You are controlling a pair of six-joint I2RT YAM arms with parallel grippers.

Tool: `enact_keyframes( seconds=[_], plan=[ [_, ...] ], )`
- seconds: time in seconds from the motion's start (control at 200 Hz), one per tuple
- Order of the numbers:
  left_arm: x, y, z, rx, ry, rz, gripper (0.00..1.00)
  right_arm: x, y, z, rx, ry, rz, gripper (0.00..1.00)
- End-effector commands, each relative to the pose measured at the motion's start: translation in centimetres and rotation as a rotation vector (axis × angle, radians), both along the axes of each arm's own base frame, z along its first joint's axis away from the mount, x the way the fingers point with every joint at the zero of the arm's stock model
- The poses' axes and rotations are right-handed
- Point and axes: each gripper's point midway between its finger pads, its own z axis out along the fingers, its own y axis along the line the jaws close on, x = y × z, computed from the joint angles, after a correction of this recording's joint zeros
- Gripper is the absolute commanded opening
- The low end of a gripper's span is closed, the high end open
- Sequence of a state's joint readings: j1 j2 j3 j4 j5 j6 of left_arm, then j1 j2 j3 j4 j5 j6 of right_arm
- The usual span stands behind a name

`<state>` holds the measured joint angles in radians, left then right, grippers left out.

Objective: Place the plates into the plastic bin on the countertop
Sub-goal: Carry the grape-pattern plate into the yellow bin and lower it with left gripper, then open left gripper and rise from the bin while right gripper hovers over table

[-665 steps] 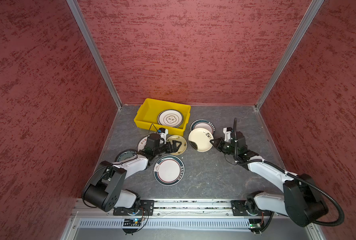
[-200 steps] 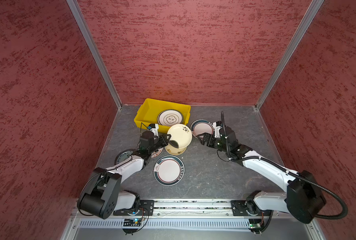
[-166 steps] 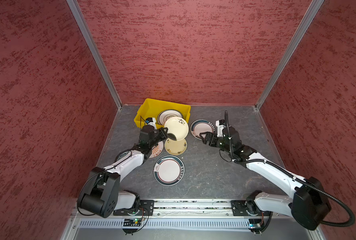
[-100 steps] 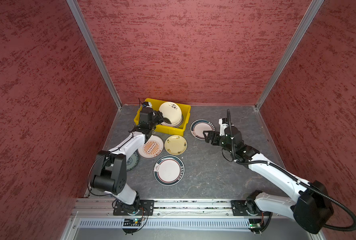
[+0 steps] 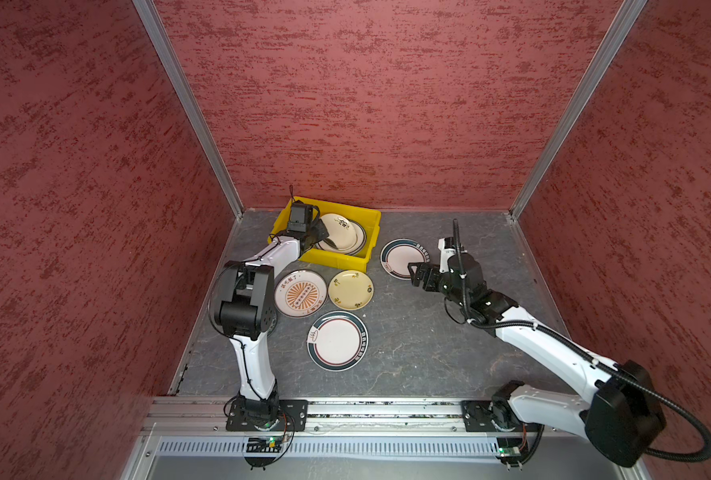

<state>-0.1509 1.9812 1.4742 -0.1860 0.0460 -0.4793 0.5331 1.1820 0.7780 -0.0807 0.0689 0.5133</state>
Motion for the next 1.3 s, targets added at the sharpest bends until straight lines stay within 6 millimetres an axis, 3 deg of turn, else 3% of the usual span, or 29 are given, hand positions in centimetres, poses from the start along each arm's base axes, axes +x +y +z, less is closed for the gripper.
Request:
enact_keyframes(
  seconds=[0.0, 0.17, 0.356, 0.406, 0.426, 0.541, 0.651, 0.726, 0.827, 1.077, 1.298],
  plan=[
    [0.7, -0.1, -0.3, 0.078, 0.037, -0.023, 0.0, -0.3, -1.0, 0.0, 0.009, -0.002, -0.036, 0.99],
    [1.3, -1.2, -1.3, 0.251, 0.089, -0.05, 0.0, -1.0, -1.4, -1.2, 0.005, 0.041, -0.042, 0.99],
    [1.4, -1.9, -2.6, 0.255, 0.131, -0.066, 0.0, -2.0, -2.0, -1.8, 0.013, 0.074, -0.046, 0.99],
    [1.5, -2.0, -2.6, 0.254, 0.133, -0.065, 0.26, -2.3, -2.1, -1.8, 0.02, 0.075, -0.049, 0.99],
    [1.5, -2.0, -2.7, 0.257, 0.134, -0.067, 0.31, -2.4, -2.2, -1.8, 0.023, 0.075, -0.05, 0.99],
    [1.6, -2.6, -2.6, 0.271, 0.123, -0.097, 0.28, -2.9, -2.5, -1.7, 0.042, 0.072, -0.05, 0.99],
    [1.9, -3.0, -2.0, 0.277, 0.108, -0.104, 0.32, -3.1, -2.7, -1.7, 0.056, 0.086, -0.049, 0.99],
    [1.8, -3.2, -1.4, 0.293, 0.099, -0.109, 0.51, -3.3, -2.7, -1.9, 0.064, 0.098, -0.042, 0.99],
    [1.6, -3.5, -0.5, 0.323, 0.079, -0.124, 1.0, -3.5, -2.9, -2.6, 0.071, 0.119, -0.043, 0.99],
    [0.8, -4.1, 2.1, 0.499, -0.022, -0.115, 0.99, -3.9, -3.8, -3.9, 0.068, 0.162, -0.069, 0.99],
    [-1.8, -4.8, 4.4, 0.457, -0.087, -0.115, 0.99, -4.7, -5.0, -4.6, 0.05, 0.182, -0.093, 0.99]
  ],
)
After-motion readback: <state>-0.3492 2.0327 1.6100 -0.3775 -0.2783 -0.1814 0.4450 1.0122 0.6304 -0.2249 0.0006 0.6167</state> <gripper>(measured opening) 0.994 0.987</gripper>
